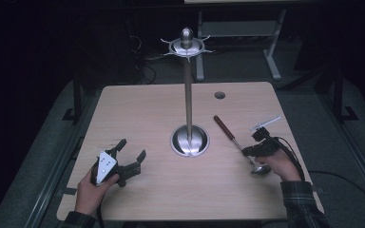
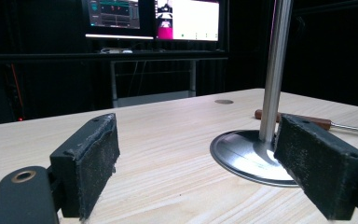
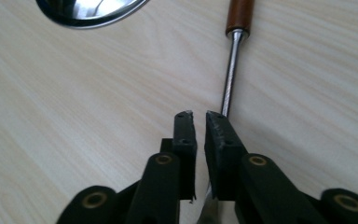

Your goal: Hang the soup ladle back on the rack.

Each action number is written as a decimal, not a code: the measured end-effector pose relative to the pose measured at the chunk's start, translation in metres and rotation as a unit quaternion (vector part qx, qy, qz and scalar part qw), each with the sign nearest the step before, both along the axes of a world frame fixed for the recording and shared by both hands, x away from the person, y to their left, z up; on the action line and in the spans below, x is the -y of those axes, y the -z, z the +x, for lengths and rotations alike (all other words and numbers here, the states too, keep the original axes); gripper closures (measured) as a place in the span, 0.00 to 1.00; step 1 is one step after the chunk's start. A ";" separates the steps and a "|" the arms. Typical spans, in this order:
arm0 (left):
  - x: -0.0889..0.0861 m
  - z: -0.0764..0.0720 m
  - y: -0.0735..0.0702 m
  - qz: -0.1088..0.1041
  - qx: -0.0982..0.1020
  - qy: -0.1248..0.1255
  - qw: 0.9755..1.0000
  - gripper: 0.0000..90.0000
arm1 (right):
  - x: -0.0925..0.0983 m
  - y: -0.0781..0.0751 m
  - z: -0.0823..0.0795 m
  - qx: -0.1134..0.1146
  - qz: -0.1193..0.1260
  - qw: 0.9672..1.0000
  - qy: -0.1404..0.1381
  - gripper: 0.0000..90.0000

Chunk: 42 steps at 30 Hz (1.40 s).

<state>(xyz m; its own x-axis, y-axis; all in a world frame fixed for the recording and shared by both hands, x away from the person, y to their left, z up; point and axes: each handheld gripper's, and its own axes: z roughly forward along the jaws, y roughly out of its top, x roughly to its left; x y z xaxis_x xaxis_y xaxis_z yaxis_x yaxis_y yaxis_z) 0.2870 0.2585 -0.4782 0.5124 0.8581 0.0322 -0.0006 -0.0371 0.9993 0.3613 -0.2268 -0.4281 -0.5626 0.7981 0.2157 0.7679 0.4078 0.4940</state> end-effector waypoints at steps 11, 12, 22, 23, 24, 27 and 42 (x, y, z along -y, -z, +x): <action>0.001 0.000 0.000 -0.005 0.000 0.001 1.000 0.15 | -0.006 -0.005 0.026 0.002 -0.005 1.000 0.024 0.76; 0.001 0.000 0.000 -0.004 0.001 0.001 1.000 0.15 | -0.008 -0.006 0.029 -0.002 -0.007 1.000 0.027 0.75; 0.001 -0.001 0.000 -0.004 0.001 0.000 1.000 0.15 | -0.026 -0.010 0.065 -0.009 -0.031 0.999 0.022 0.72; 0.001 -0.001 0.000 -0.007 0.000 -0.001 1.000 0.15 | -0.028 -0.009 0.067 -0.009 -0.036 0.999 0.020 0.72; 0.002 0.000 0.000 -0.010 0.001 0.000 1.000 0.15 | -0.030 -0.009 0.070 -0.016 -0.040 0.999 0.019 0.71; 0.001 -0.001 0.000 -0.005 0.000 0.000 1.000 0.15 | -0.035 -0.007 0.075 -0.017 -0.041 0.999 0.015 0.71; 0.002 -0.002 0.000 -0.008 0.001 0.002 1.000 0.15 | -0.054 0.016 0.098 -0.040 -0.090 0.995 0.003 0.75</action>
